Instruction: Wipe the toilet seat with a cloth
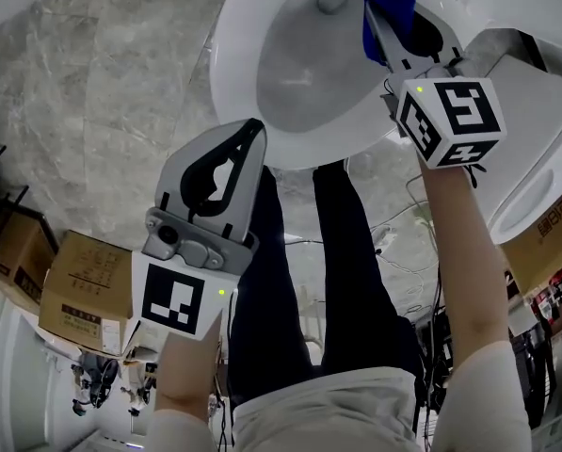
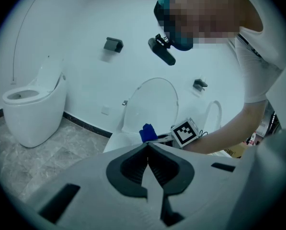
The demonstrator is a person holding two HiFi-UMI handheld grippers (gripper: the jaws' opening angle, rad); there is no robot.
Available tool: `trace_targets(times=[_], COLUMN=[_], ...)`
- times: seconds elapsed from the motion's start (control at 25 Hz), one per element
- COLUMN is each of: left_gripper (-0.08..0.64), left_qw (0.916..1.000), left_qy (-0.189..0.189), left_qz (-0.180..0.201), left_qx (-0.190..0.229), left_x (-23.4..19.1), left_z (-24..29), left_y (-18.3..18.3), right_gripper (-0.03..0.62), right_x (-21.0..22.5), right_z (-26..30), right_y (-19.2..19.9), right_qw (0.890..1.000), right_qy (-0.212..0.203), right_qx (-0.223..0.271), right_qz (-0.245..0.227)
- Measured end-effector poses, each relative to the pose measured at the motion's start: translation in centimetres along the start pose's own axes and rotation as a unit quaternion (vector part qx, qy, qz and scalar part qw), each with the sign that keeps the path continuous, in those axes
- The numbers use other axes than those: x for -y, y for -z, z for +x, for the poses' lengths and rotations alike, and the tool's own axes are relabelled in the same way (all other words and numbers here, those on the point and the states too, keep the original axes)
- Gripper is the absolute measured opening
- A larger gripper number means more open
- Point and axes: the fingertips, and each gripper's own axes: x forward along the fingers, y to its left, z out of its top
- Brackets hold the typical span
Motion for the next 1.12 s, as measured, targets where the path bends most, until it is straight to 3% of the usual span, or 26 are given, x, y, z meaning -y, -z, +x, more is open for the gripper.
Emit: trace_targets(times=[0.52, 0.84, 1.12], left_gripper=[0.005, 0.005, 0.005], left_qw=[0.9998, 0.9998, 0.9997], left_qy=[-0.002, -0.003, -0.004], left_qz=[0.017, 0.02, 0.024], left_qx=[0.006, 0.0, 0.004], left_x=[2.1, 2.5, 2.6], left_z=[-0.8, -2.1, -2.8], left_y=[-0.4, 0.7, 0.3], right_gripper=[0.057, 0.057, 0.057], right_x=[-5.9, -8.6, -9.9], right_z=[-9.3, -11.3, -11.9], right_y=[-0.9, 1.2, -0.3], right_qw=[0.994, 0.995, 0.992], right_qy=[-0.001, -0.009, -0.014], right_qx=[0.104, 0.096, 0.124], right_qz=[-0.01, 0.002, -0.003])
